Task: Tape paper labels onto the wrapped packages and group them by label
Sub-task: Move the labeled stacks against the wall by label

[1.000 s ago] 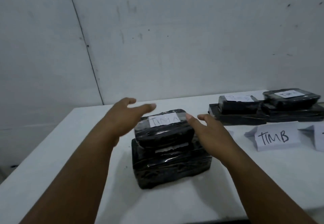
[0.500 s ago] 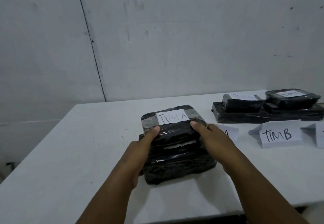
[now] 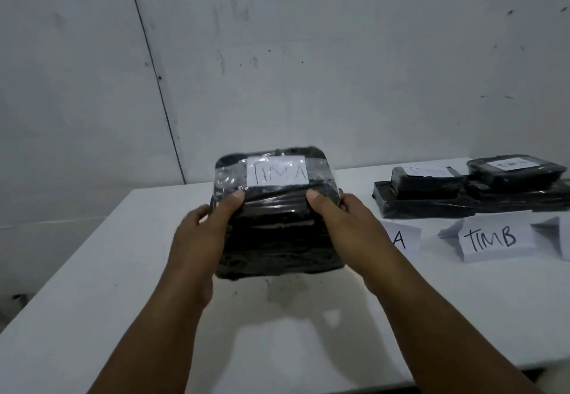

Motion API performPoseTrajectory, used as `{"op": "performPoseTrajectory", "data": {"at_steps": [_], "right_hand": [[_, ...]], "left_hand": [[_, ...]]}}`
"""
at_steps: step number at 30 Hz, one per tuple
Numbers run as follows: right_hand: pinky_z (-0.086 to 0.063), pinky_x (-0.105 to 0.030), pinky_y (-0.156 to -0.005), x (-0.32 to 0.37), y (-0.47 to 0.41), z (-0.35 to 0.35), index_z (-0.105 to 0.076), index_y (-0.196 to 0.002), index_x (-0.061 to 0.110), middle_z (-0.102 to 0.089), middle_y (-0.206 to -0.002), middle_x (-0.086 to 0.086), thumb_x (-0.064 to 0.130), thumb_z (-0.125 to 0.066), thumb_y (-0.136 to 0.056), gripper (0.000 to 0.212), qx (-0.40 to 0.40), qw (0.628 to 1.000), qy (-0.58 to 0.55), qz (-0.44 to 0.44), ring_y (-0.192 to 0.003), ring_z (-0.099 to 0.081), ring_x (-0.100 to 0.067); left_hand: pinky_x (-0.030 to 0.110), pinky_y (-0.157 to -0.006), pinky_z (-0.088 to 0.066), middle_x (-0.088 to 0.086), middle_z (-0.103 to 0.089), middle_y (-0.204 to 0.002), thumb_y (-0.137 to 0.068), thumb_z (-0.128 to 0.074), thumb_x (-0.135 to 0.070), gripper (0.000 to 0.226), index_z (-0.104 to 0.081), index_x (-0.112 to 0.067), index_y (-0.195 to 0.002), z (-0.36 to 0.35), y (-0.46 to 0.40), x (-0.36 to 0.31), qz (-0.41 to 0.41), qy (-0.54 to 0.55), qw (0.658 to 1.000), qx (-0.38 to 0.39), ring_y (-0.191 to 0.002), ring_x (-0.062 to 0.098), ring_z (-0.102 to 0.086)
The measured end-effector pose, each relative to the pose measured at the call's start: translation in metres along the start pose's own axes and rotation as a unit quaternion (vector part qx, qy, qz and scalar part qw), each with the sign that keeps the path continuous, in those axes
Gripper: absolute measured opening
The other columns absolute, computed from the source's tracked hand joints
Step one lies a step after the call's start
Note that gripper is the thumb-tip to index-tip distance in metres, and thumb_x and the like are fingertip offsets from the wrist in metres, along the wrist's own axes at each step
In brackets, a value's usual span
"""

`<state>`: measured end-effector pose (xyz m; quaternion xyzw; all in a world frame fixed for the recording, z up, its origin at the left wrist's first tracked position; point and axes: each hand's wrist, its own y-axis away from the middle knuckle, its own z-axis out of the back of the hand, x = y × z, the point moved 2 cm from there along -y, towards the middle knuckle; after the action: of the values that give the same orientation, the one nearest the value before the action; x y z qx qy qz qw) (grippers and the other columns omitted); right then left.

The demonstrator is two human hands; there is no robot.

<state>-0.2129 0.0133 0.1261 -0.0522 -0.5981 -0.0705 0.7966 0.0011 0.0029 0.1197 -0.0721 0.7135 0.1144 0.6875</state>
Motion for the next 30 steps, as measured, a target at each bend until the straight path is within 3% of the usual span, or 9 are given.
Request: {"op": "performPoseTrajectory", "data": {"at_steps": [1,4,6,9,14,19,21,24,30], "right_hand": [[-0.051,-0.042,-0.094,0.007,-0.004,0.001,-0.060,-0.103,0.037,-0.067,-0.108,0.013,0.072,-0.056,-0.086,0.039,0.000,1.000,-0.003,0.006,-0.102,-0.064,-0.011],[-0.049,-0.040,-0.093,0.028,-0.019,0.010,-0.059,-0.119,0.032,-0.064,-0.115,0.009,0.071,-0.056,-0.087,0.051,-0.010,1.000,-0.005,0.019,-0.107,-0.061,-0.016],[-0.047,-0.040,-0.092,0.042,-0.033,0.018,-0.057,-0.121,0.030,-0.062,-0.115,0.007,0.070,-0.056,-0.088,0.053,-0.017,1.000,-0.006,0.025,-0.107,-0.059,-0.018],[-0.050,-0.037,-0.083,0.058,-0.057,0.031,-0.058,-0.118,0.027,-0.064,-0.109,0.007,0.070,-0.056,-0.087,0.054,-0.030,0.999,-0.009,0.028,-0.100,-0.062,-0.017],[-0.054,-0.044,-0.095,0.059,-0.104,0.054,-0.064,-0.122,0.021,-0.069,-0.113,0.000,0.069,-0.058,-0.082,0.064,-0.056,0.998,-0.019,-0.001,-0.102,-0.067,-0.024],[-0.051,-0.048,-0.102,0.032,-0.145,0.065,-0.058,-0.135,0.015,-0.066,-0.125,-0.007,0.070,-0.059,-0.078,0.079,-0.065,0.996,-0.025,-0.052,-0.110,-0.065,-0.030],[-0.051,-0.047,-0.102,0.019,-0.158,0.066,-0.056,-0.139,0.015,-0.065,-0.129,-0.008,0.072,-0.060,-0.074,0.086,-0.055,0.995,-0.031,-0.077,-0.111,-0.064,-0.031],[-0.048,-0.042,-0.101,0.002,-0.174,0.068,-0.053,-0.143,0.014,-0.061,-0.136,-0.009,0.068,-0.058,-0.084,0.080,-0.052,0.994,-0.007,-0.098,-0.118,-0.060,-0.030],[-0.042,-0.038,-0.097,-0.016,-0.198,0.068,-0.050,-0.147,0.014,-0.053,-0.148,-0.008,0.063,-0.057,-0.090,0.075,-0.030,0.993,0.041,-0.108,-0.129,-0.052,-0.029]], "left_hand": [[0.047,-0.089,-0.059,0.003,-0.077,-0.112,-0.054,-0.083,-0.076,0.088,-0.070,-0.024,-0.123,-0.001,-0.004,-0.008,-0.014,0.009,1.000,-0.008,-0.100,0.026,-0.074],[0.034,-0.072,-0.058,0.000,-0.079,-0.096,-0.071,-0.081,-0.061,0.052,-0.073,-0.020,-0.102,-0.013,-0.012,-0.036,-0.037,0.015,0.999,-0.002,-0.090,0.019,-0.075],[0.033,-0.072,-0.058,0.000,-0.077,-0.096,-0.074,-0.079,-0.059,0.046,-0.071,-0.021,-0.097,-0.026,-0.018,-0.053,-0.038,0.014,0.999,0.001,-0.089,0.019,-0.074],[0.035,-0.076,-0.057,0.001,-0.075,-0.102,-0.072,-0.079,-0.063,0.048,-0.068,-0.022,-0.096,-0.047,-0.036,-0.071,-0.038,0.016,0.999,0.010,-0.094,0.021,-0.072],[0.032,-0.068,-0.055,0.002,-0.073,-0.105,-0.070,-0.077,-0.069,0.057,-0.065,-0.021,-0.098,-0.092,-0.073,-0.077,-0.020,0.000,0.999,0.034,-0.094,0.023,-0.071],[0.027,-0.057,-0.054,0.004,-0.074,-0.109,-0.066,-0.076,-0.076,0.080,-0.066,-0.017,-0.119,-0.130,-0.112,-0.056,0.020,-0.024,0.997,0.065,-0.093,0.023,-0.072],[0.028,-0.055,-0.053,0.005,-0.073,-0.110,-0.064,-0.075,-0.078,0.085,-0.065,-0.016,-0.121,-0.140,-0.125,-0.046,0.035,-0.036,0.996,0.069,-0.091,0.024,-0.072],[0.026,-0.050,-0.052,0.005,-0.073,-0.106,-0.066,-0.074,-0.079,0.084,-0.065,-0.015,-0.120,-0.152,-0.140,-0.029,0.053,-0.046,0.995,0.072,-0.087,0.022,-0.071],[0.034,-0.068,-0.055,0.008,-0.070,-0.115,-0.065,-0.074,-0.079,0.095,-0.060,-0.012,-0.131,-0.161,-0.159,0.003,0.084,-0.050,0.993,0.060,-0.093,0.024,-0.068]]}}
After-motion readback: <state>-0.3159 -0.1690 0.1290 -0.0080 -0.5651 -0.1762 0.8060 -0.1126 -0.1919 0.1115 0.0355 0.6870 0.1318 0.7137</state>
